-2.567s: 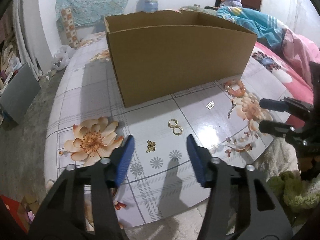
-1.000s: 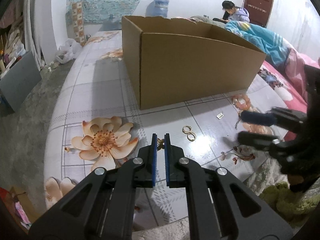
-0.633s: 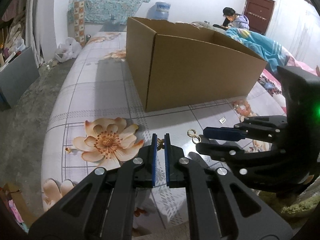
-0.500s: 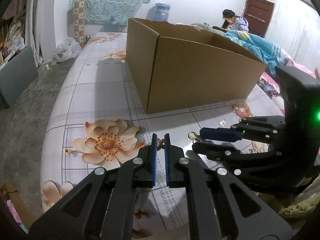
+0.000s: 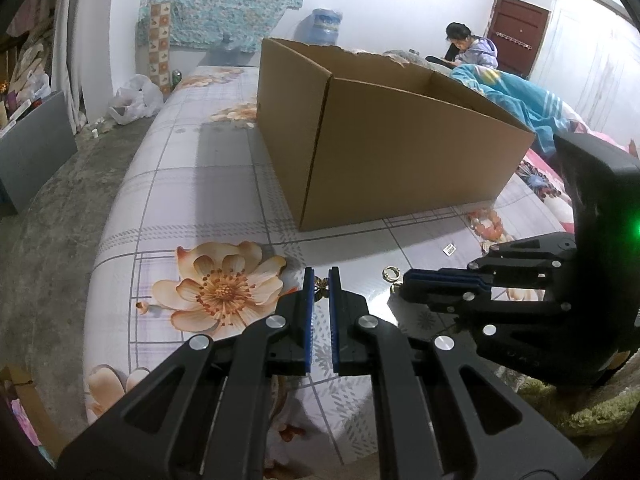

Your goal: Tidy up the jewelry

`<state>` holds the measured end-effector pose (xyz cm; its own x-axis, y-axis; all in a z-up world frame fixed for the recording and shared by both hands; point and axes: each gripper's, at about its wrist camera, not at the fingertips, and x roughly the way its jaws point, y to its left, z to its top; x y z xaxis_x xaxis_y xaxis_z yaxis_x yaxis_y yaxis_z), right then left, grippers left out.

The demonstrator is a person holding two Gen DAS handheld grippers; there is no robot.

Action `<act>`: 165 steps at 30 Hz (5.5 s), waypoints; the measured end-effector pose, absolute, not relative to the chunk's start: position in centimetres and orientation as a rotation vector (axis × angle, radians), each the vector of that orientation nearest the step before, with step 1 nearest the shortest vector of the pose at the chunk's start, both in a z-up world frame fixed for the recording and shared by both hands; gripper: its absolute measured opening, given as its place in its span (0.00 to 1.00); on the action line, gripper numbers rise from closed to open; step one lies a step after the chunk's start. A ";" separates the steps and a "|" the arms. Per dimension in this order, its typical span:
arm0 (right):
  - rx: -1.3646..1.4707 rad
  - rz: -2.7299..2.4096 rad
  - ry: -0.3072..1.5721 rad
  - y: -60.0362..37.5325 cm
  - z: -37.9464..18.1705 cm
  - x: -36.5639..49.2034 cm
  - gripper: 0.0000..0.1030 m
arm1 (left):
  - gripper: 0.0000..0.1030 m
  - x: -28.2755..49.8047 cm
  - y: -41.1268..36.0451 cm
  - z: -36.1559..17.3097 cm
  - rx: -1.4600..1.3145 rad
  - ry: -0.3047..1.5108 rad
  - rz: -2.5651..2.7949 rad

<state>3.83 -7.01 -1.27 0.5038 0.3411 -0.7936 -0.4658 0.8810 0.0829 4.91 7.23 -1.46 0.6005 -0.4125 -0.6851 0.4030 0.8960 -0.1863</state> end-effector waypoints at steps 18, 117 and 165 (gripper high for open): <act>-0.130 0.484 0.890 -6.6 -0.7 3.5 0.16 | 0.06 2.6 7.2 -0.1 0.012 0.767 -0.441; 0.011 0.529 0.955 -21.9 10.2 18.6 0.10 | 0.06 18.4 -5.5 9.5 0.099 0.926 -0.751; 0.242 0.615 0.687 -25.7 11.3 2.6 0.51 | 0.87 4.1 5.4 10.3 0.103 0.718 -0.448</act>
